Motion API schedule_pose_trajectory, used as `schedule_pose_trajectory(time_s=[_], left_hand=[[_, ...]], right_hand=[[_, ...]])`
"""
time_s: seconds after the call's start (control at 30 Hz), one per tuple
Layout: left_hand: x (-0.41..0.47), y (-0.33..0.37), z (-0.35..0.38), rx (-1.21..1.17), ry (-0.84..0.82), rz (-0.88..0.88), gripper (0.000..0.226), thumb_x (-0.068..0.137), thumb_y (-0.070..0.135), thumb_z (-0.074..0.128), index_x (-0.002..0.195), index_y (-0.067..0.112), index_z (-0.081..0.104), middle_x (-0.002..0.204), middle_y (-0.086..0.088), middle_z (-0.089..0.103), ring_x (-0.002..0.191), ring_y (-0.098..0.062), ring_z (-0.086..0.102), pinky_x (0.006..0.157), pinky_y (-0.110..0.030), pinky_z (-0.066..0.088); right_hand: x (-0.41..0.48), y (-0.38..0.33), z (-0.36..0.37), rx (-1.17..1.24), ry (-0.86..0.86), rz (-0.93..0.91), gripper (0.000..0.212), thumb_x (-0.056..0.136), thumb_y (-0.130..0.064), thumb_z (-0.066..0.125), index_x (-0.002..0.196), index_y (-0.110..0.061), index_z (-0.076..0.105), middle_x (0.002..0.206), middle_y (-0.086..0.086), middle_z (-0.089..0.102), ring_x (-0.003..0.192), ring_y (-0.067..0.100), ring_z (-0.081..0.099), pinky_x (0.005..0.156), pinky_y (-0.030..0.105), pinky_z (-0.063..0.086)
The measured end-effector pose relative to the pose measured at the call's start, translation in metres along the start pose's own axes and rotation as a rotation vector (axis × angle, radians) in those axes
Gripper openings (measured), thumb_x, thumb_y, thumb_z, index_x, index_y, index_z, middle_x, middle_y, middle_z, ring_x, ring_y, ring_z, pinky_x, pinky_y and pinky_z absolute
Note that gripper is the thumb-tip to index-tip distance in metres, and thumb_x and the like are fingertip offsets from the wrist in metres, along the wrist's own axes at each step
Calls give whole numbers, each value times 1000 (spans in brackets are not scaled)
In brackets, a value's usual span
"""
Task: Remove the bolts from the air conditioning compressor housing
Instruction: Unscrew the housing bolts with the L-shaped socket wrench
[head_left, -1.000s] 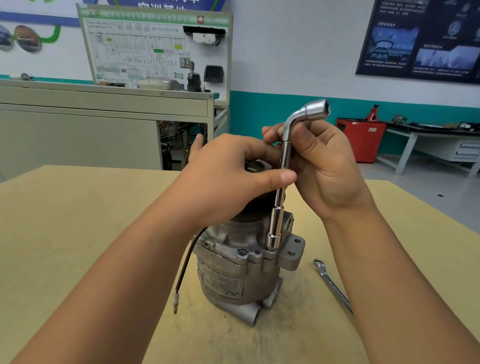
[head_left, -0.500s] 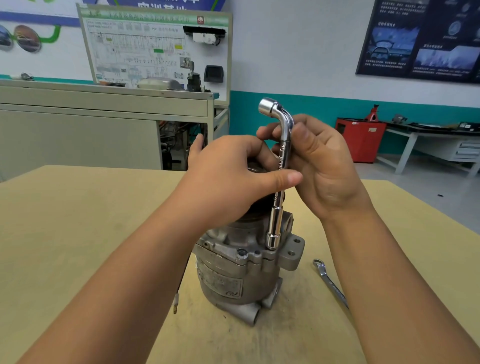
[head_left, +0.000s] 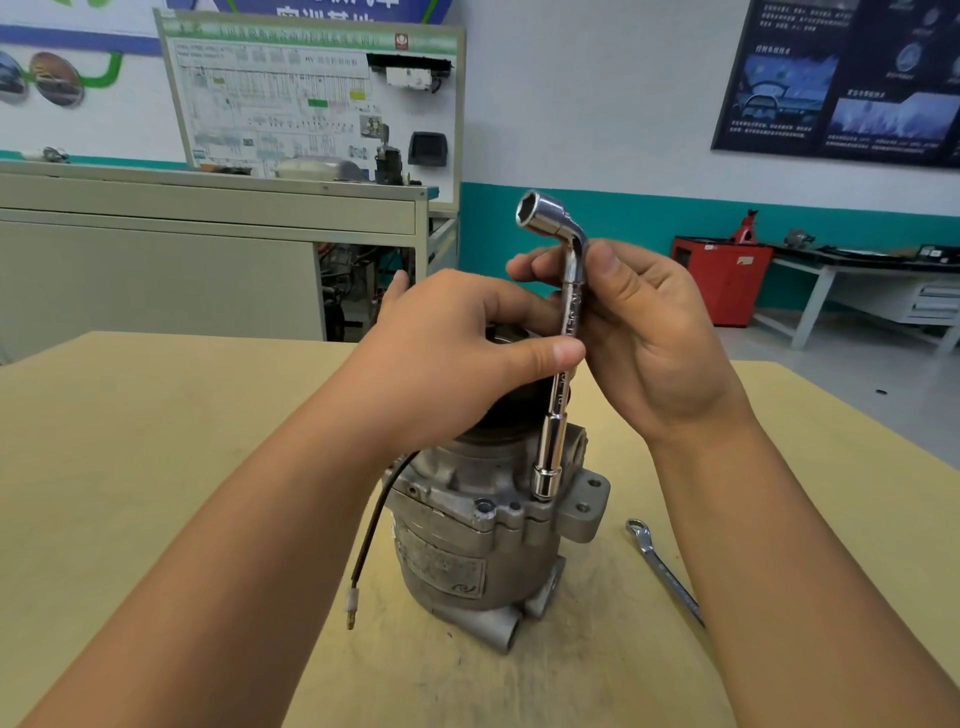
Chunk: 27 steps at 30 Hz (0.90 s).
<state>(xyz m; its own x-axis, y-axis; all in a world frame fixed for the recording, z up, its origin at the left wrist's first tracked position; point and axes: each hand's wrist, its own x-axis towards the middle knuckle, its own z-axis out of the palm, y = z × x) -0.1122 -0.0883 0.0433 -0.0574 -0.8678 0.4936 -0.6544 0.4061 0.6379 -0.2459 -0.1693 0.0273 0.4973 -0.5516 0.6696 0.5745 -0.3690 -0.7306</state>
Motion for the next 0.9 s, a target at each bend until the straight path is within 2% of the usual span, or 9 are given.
schedule_pose_trajectory(time_s=[0.13,0.23,0.33,0.43,0.5,0.57,0.73,0.83,0.9], left_hand=[[1,1,4,12,39,-34,12,75,47,69,69,36,67,75,29,63,83,5,58,111,-53,28],[2,2,7,41,84,-59,24,68,52,71,60,32,60,64,28,61,73,10,54,110,-53,28],[2,3,9,59,91,-67,31,65,55,70,59,28,56,61,32,57,66,11,52,109,-54,29],[2,3,10,65,100,-68,34,65,55,70,60,25,55,60,30,57,63,9,51,108,-55,30],[2,3,11,56,116,-66,34,65,55,71,61,24,57,59,21,59,67,6,53,107,-55,31],[2,3,10,49,116,-60,31,66,54,72,63,24,60,67,16,62,75,4,56,108,-54,30],[0,-1,2,-25,10,-15,11,78,48,70,82,38,70,83,16,69,94,-3,61,110,-51,29],[0,-5,-2,-113,-43,-11,12,82,40,71,93,38,74,92,15,71,100,-6,63,105,-44,39],[1,-6,-2,-134,-39,-19,11,80,39,73,89,34,74,91,16,71,97,-4,64,102,-42,42]], right_hand=[[0,0,1,3,27,-6,19,80,-25,61,77,-13,76,84,2,73,89,14,68,77,26,54],[1,0,4,8,78,-10,17,63,-30,70,71,-15,73,78,3,70,80,12,67,70,21,52],[2,1,5,-1,125,-31,21,57,-30,72,71,-14,70,74,2,69,78,12,66,67,21,52],[1,2,5,-26,151,-39,22,57,-30,72,72,-14,69,72,0,69,79,13,66,71,23,52],[1,2,5,-10,159,-33,19,58,-29,72,71,-15,70,72,1,69,78,13,66,73,25,54],[1,2,5,16,153,-15,19,60,-29,71,71,-14,72,73,3,69,77,14,66,71,25,54],[0,2,3,15,87,2,21,68,-31,65,73,-13,75,78,3,72,80,15,69,75,27,55],[0,2,1,-21,43,-14,24,81,-27,56,77,-15,76,83,2,73,84,15,69,79,28,55],[0,2,0,-18,22,-15,27,84,-26,53,79,-14,76,85,2,74,87,17,69,82,30,55]])
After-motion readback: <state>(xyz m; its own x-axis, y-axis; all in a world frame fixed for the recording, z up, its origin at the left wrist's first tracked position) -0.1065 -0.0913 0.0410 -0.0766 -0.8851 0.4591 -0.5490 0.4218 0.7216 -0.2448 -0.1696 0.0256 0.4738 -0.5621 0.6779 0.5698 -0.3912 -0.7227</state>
